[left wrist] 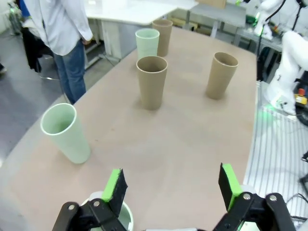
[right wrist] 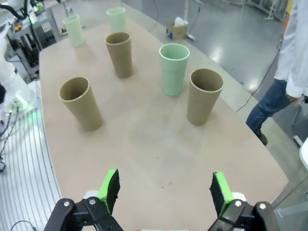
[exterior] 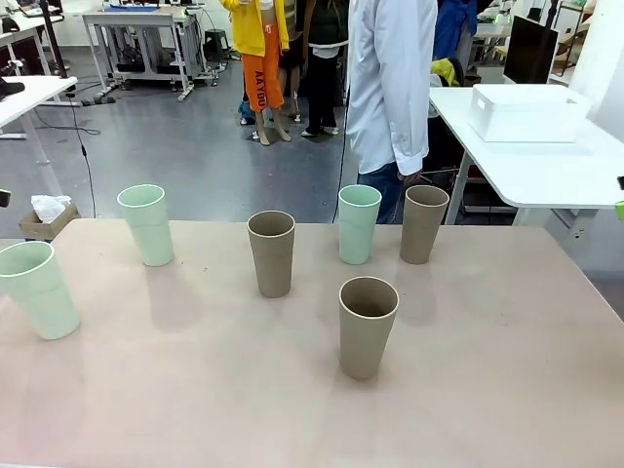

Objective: Stack the cups and store them in the basket.
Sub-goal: Pick up two Reusable plastic cups , one in each hand.

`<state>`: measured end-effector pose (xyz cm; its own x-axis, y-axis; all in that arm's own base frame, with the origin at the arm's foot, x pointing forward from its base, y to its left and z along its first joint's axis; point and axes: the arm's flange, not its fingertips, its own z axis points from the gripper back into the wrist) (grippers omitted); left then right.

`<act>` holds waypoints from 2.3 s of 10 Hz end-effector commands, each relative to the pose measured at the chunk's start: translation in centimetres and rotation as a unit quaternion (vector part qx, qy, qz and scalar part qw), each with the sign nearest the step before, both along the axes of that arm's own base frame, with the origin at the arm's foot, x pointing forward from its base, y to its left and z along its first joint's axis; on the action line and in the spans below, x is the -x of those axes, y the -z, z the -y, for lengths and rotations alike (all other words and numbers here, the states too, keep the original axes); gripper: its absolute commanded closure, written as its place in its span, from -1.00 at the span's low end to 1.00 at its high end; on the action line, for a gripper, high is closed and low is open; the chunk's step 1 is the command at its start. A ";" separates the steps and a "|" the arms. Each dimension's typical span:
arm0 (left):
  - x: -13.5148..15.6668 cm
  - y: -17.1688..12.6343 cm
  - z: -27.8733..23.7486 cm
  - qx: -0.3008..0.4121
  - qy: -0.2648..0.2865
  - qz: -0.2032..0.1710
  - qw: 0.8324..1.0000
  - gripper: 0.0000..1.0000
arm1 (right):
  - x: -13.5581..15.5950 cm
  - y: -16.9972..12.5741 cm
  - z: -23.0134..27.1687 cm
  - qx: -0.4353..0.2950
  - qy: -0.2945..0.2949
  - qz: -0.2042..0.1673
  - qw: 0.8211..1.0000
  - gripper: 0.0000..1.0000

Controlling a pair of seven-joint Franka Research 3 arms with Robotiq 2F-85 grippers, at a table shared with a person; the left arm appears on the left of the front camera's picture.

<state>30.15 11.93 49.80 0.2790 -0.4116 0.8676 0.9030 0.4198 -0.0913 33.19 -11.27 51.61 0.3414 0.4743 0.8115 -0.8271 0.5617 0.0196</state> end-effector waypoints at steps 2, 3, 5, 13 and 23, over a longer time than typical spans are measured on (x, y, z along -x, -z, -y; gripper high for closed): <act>0.8 0.5 -0.2 0.024 -0.006 0.035 0.999 -1.00 | -0.3 -0.2 1.0 -0.024 -0.019 0.014 0.999 -1.00; 1.0 0.6 -0.1 0.025 -0.011 0.040 0.999 -1.00 | -0.3 -0.3 1.2 -0.028 -0.019 0.012 0.999 -1.00; 0.9 0.5 -0.2 0.021 -0.040 0.048 0.998 -1.00 | -0.3 -0.1 1.1 -0.025 -0.040 0.008 0.999 -1.00; 0.7 -0.2 -1.0 0.021 -0.025 0.030 0.999 -1.00 | 0.0 -0.1 1.0 -0.029 -0.011 0.005 1.000 -1.00; 0.7 -0.2 -1.0 0.021 -0.025 0.030 0.999 -1.00 | 0.0 -0.1 1.0 -0.029 -0.011 0.005 1.000 -1.00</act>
<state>29.38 13.02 49.85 0.2675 -0.3688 0.8902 0.8812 0.4673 -0.0712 32.91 -12.09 51.70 0.3547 0.4384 0.8258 -0.8290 0.5558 0.0609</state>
